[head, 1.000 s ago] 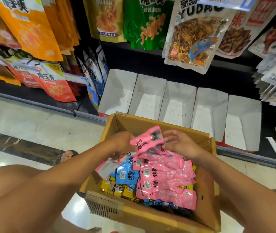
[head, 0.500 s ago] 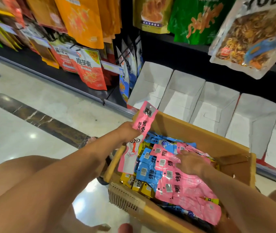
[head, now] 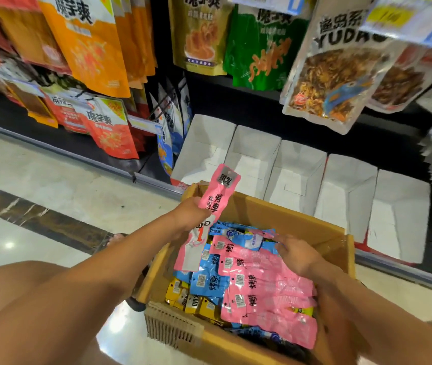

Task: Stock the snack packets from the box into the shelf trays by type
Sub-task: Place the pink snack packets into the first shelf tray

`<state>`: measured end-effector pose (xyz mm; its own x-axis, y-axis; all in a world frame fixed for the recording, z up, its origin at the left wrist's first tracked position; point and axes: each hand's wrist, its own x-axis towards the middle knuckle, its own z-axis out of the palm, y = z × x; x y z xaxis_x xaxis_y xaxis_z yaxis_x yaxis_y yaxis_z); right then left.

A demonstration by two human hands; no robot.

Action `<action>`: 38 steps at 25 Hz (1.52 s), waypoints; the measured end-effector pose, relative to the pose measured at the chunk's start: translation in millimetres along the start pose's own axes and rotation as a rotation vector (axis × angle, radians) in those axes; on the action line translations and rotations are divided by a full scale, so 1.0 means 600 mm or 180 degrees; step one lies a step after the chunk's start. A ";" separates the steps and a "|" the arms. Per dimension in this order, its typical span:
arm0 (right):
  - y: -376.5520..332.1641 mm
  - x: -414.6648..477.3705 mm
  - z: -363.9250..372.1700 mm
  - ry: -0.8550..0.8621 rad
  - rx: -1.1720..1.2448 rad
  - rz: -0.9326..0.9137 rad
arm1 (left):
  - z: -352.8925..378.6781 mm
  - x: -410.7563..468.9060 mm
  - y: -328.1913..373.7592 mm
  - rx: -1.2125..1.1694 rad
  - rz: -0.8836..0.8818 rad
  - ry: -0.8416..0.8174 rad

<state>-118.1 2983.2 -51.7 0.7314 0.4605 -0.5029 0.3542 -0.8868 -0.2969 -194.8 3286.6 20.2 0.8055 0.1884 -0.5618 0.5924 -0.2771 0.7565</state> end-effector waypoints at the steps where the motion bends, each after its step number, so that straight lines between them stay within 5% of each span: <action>1: 0.009 -0.017 -0.016 0.0163 0.0090 -0.0004 | 0.013 0.001 0.008 0.0011 0.0100 -0.0059; 14: -0.019 -0.153 -0.191 0.1914 0.2840 -0.0202 | 0.087 -0.014 0.079 -0.0685 0.0653 -0.0218; 22: -0.072 -0.123 -0.247 0.1835 0.4398 -0.0377 | 0.122 -0.013 0.102 -0.1173 0.0773 -0.0760; 26: -0.085 -0.094 -0.253 0.1944 0.4491 -0.0209 | 0.133 -0.025 0.116 -0.1429 0.0686 -0.1106; 32: -0.103 -0.062 -0.240 0.2020 0.4451 -0.0098 | 0.126 -0.024 0.117 -0.1299 0.0742 -0.0766; 38: -0.154 -0.062 -0.196 0.0721 0.3902 -0.0130 | 0.093 -0.014 0.130 -0.1801 0.0877 -0.0160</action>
<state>-109.2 3043.3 89.8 0.8596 0.3618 -0.3607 -0.3084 -0.1953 -0.9310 -156.1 3210.8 65.2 0.9360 0.1329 -0.3259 0.2897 0.2348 0.9279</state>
